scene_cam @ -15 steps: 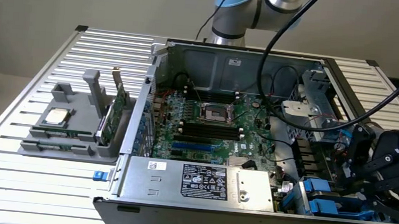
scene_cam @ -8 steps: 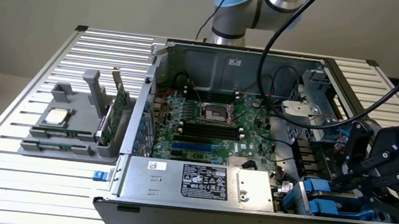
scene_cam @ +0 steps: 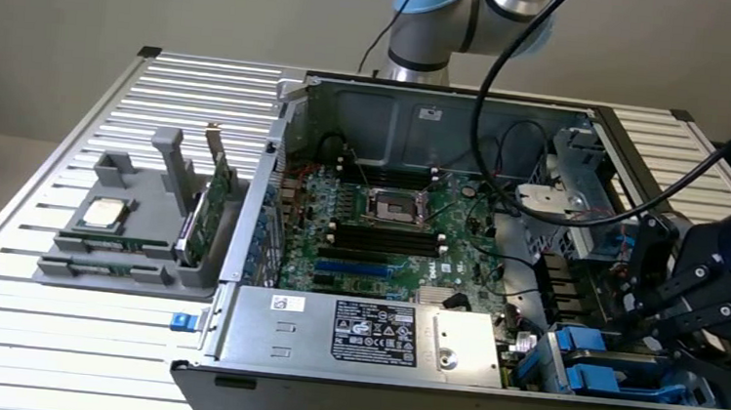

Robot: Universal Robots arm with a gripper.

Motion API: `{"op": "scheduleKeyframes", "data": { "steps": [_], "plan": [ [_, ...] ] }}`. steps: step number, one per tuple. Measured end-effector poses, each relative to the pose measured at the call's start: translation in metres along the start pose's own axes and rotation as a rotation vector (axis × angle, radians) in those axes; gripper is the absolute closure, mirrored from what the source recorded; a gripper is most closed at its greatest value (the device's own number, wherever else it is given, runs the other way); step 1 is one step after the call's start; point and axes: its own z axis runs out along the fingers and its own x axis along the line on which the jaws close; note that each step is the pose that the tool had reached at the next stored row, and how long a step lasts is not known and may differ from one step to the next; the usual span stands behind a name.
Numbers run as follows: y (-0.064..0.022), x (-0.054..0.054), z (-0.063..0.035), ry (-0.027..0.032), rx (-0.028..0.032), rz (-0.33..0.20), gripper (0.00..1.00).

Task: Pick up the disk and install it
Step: 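Insert the first disk wire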

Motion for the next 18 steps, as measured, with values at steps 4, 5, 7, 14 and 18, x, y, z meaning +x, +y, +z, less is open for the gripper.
{"op": "scheduleKeyframes", "data": {
  "steps": [4, 5, 7, 14, 18],
  "plan": [
    [0.0017, 0.0009, 0.0005, -0.0102, 0.006, 0.01, 0.83],
    [0.0021, 0.0009, 0.0006, -0.0134, 0.0077, 0.014, 0.83],
    [0.003, 0.001, 0.0008, -0.0188, 0.0107, 0.02, 0.83],
    [0.005, 0.0019, 0.0023, -0.0255, 0.0268, 0.044, 0.83],
    [0.0057, 0.0025, 0.0031, -0.0306, 0.0415, 0.057, 0.83]
  ]
}}
